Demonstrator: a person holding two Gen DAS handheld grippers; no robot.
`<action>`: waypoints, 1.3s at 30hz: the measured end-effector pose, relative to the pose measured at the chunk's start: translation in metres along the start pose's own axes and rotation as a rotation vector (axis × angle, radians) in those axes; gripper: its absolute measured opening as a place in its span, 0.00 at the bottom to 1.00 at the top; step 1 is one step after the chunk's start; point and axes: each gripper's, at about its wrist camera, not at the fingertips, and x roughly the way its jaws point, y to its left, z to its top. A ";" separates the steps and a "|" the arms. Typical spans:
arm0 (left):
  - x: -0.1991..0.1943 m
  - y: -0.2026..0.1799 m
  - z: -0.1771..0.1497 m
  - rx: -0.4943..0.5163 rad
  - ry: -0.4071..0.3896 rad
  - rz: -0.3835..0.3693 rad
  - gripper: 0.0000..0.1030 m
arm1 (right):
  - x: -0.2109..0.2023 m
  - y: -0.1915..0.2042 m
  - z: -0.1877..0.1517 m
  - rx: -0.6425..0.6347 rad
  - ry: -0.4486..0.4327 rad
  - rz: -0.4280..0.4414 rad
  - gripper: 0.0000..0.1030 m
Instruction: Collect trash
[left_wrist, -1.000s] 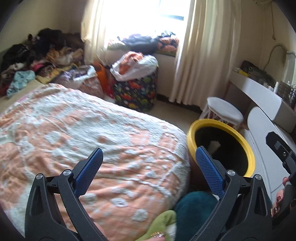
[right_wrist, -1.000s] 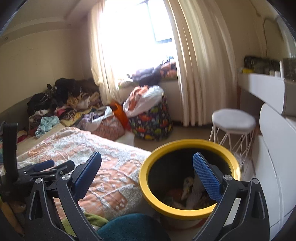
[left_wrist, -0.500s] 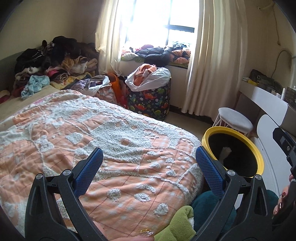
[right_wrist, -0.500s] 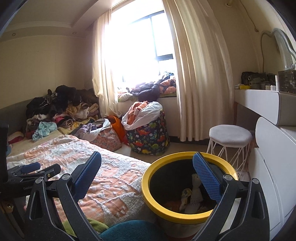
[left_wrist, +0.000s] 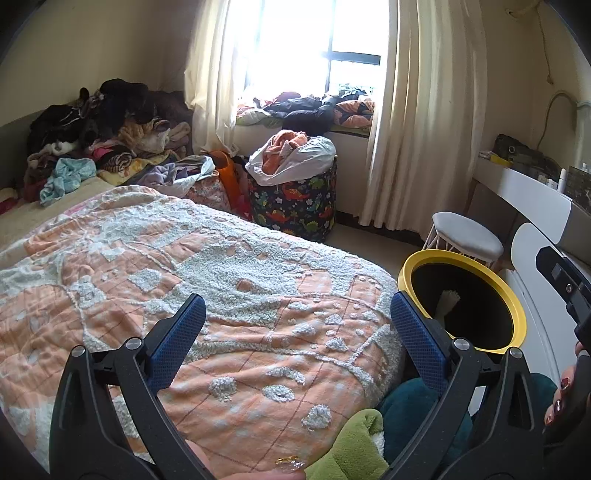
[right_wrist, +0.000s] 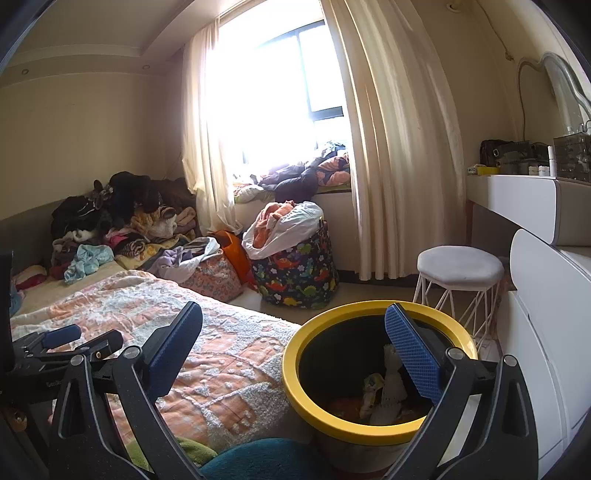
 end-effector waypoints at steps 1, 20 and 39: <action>0.000 0.000 0.000 0.000 -0.001 0.001 0.89 | 0.000 0.000 -0.001 0.001 0.000 -0.002 0.94; -0.001 -0.001 0.001 0.003 -0.006 0.001 0.89 | 0.000 -0.002 -0.001 0.011 -0.008 -0.009 0.94; 0.000 -0.001 0.001 0.004 -0.009 0.002 0.89 | -0.001 -0.005 0.001 0.020 -0.012 -0.018 0.94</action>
